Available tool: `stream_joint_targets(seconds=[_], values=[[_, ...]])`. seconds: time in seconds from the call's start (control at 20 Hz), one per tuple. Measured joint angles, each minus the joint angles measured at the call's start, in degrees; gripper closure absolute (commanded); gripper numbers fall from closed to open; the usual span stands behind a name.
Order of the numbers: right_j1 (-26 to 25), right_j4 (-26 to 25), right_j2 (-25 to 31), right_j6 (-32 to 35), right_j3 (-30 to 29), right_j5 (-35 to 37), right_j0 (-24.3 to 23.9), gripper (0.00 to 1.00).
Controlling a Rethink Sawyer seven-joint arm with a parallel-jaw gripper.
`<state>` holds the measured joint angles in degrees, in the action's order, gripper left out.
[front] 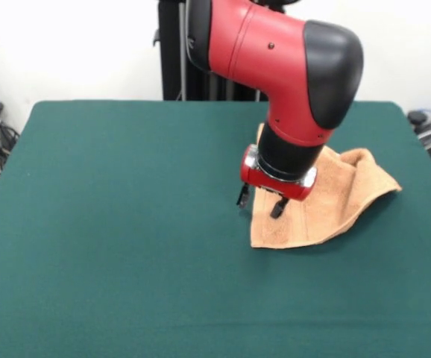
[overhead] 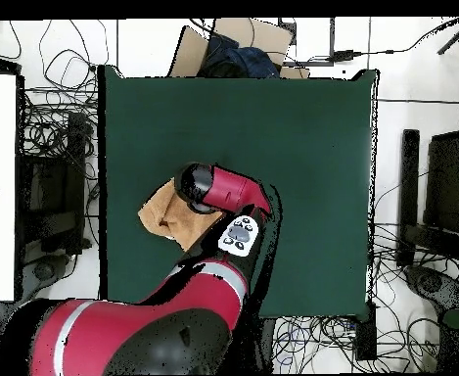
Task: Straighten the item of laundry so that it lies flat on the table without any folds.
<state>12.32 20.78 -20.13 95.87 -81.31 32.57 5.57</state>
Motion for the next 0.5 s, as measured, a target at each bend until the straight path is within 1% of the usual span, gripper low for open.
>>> stream_joint_targets(seconds=[0.15, 0.5], values=[[0.1, 0.0, 0.4, 0.0, -0.2, -0.3, -0.4, 0.00], [1.3, 0.0, 3.3, 0.0, -1.7, -1.6, -3.2, 0.00]])
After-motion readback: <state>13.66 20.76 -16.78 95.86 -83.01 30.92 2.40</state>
